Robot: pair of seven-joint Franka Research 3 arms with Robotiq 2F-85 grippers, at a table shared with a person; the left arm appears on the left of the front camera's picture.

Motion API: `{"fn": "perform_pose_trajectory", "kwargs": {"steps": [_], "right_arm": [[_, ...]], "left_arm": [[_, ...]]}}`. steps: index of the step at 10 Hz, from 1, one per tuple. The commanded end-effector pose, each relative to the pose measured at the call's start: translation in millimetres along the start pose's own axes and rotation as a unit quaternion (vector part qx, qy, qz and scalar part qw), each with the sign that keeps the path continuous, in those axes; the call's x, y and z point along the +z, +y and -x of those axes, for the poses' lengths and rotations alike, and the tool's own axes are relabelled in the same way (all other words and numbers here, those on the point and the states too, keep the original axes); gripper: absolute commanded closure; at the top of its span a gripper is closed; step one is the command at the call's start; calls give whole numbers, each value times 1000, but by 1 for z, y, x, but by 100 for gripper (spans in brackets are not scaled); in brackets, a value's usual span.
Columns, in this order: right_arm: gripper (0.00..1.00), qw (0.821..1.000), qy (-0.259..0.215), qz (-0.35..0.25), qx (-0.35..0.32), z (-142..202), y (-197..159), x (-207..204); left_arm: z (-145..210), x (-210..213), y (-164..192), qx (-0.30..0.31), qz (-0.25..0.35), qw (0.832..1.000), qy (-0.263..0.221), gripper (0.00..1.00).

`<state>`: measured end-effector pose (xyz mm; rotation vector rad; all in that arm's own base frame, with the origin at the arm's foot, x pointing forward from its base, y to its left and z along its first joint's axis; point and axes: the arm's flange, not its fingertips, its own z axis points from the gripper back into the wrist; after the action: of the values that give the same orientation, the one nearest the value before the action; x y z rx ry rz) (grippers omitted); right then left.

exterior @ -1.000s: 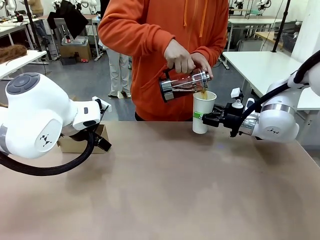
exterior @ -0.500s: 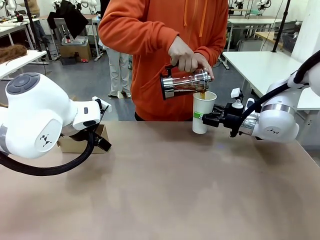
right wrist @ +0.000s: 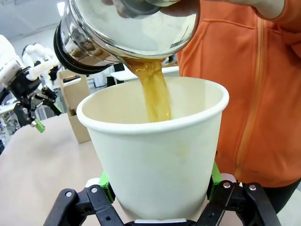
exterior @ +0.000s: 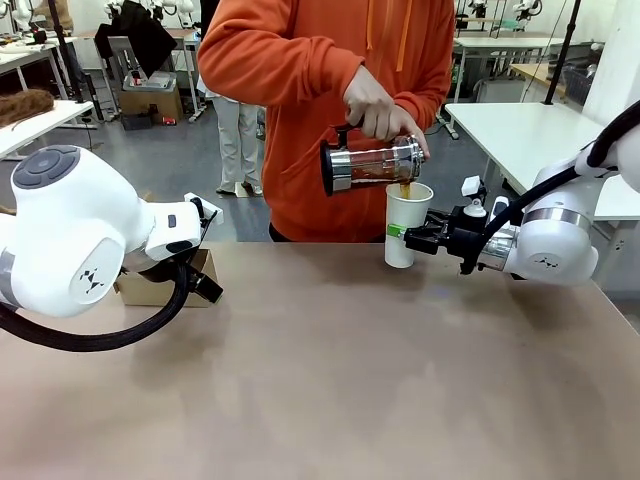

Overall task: Pour a drink into a cup and package it in a carrier.
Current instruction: When a person places the Paper Cup Lid on the 600 ml Paper Cup , lift the 600 ml Paper Cup.

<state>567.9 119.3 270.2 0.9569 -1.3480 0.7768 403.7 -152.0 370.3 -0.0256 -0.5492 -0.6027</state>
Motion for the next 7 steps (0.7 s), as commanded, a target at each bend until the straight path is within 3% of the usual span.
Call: {"fn": "perform_pose_trajectory", "kwargs": {"steps": [1,7], "right_arm": [[15,1000,1,3,4,-1,1,-1],[15,1000,1,3,4,-1,1,-1]], "left_arm": [[0,0,0,1,1,1000,-1,0],[0,0,0,1,1,1000,-1,0]]}}
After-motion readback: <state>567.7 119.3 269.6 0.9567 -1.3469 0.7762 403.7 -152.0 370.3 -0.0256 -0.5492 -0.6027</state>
